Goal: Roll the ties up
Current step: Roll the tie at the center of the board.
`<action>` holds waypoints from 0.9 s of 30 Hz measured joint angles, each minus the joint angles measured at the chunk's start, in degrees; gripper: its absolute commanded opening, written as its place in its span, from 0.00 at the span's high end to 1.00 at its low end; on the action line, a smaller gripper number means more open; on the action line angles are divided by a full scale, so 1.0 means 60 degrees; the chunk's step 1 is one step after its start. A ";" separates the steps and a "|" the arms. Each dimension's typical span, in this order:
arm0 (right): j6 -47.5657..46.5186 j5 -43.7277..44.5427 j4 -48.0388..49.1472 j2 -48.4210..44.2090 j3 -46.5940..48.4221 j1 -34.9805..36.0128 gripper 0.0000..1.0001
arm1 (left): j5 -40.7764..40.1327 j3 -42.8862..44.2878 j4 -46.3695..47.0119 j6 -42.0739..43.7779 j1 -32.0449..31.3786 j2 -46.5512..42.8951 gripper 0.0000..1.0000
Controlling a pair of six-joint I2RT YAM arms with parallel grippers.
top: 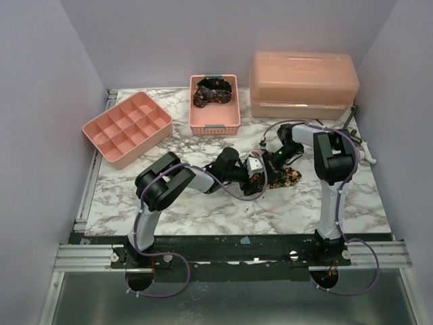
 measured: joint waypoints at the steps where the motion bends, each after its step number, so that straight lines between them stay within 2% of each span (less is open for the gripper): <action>1: -0.0015 0.0000 0.0000 0.0000 0.0000 0.0000 0.99 | -0.0051 0.0113 -0.0095 0.0058 -0.0066 0.0073 0.48; 4: -0.0015 -0.0018 -0.0007 -0.0011 -0.0011 0.0036 0.99 | -0.0313 0.0353 -0.0521 0.0186 -0.0219 0.0175 0.62; 7: 0.0000 -0.0015 0.0055 -0.0124 -0.0113 0.0033 0.82 | -0.0521 0.0368 -0.0776 0.0160 -0.0244 0.0146 0.74; 9: -0.0007 0.0015 0.0073 -0.0219 -0.0160 0.0033 0.71 | -0.0645 0.0368 -0.1115 0.0229 -0.0270 0.0011 0.77; 11: -0.0011 0.0015 0.0036 -0.0321 -0.0164 -0.0055 0.66 | -0.0732 0.0368 -0.1508 0.0437 -0.0284 -0.0164 0.77; 19: -0.0390 0.0353 0.0106 -0.0769 0.0106 -0.0696 0.67 | -0.0761 0.0331 -0.3169 0.1162 -0.0149 -0.0758 0.77; 27: -0.0408 0.0958 0.0375 -0.0827 -0.0175 -0.0729 0.74 | -0.0852 0.0732 -0.4393 0.1279 -0.0087 -0.0922 0.69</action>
